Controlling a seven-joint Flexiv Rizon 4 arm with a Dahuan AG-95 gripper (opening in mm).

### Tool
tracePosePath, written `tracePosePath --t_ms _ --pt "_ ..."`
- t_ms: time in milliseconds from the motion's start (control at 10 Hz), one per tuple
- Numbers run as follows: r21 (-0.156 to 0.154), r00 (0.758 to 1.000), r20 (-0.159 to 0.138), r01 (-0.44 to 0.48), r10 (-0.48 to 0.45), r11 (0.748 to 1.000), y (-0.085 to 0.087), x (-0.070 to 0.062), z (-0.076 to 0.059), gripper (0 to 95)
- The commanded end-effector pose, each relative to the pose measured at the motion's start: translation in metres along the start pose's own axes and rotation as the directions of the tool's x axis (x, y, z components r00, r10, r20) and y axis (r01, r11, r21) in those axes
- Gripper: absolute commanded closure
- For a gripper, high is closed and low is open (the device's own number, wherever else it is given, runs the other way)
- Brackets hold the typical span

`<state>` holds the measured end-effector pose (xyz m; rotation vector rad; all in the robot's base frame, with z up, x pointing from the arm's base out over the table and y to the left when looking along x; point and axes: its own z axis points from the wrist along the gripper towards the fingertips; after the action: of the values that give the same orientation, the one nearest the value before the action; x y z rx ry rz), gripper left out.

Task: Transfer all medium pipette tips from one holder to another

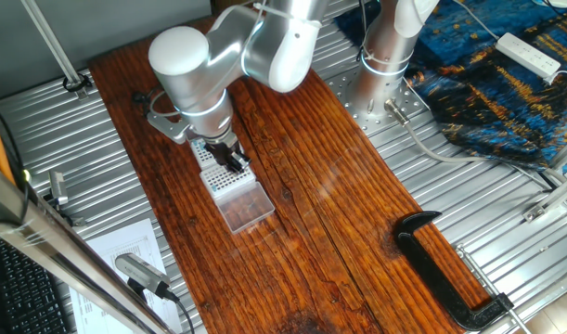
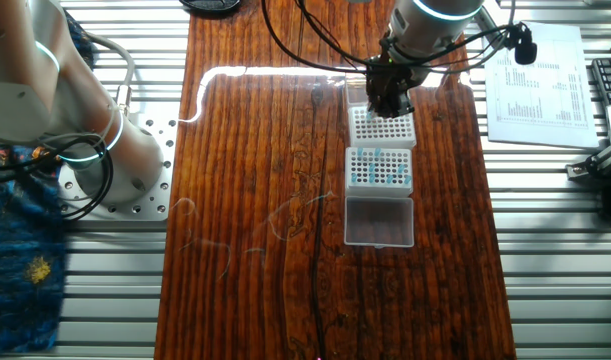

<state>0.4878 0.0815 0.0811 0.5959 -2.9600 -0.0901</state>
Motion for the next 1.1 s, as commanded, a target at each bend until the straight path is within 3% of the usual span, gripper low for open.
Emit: tracePosePath --t_ms 100,600,800,1000,1100 --pt "-0.003 1.000 -0.001 0.000 0.000 1.000 -0.001 0.000 -0.004 95.0" --pt "-0.016 1.000 -0.013 0.004 -0.005 1.000 -0.002 -0.003 -0.039 95.0" --pt "-0.015 1.000 -0.016 0.001 -0.001 1.000 -0.002 -0.002 -0.062 95.0" --pt "0.010 0.999 -0.033 0.020 -0.020 1.000 -0.002 -0.002 -0.075 95.0" --pt "0.008 0.999 -0.029 0.035 -0.035 0.999 -0.009 0.000 -0.078 95.0"
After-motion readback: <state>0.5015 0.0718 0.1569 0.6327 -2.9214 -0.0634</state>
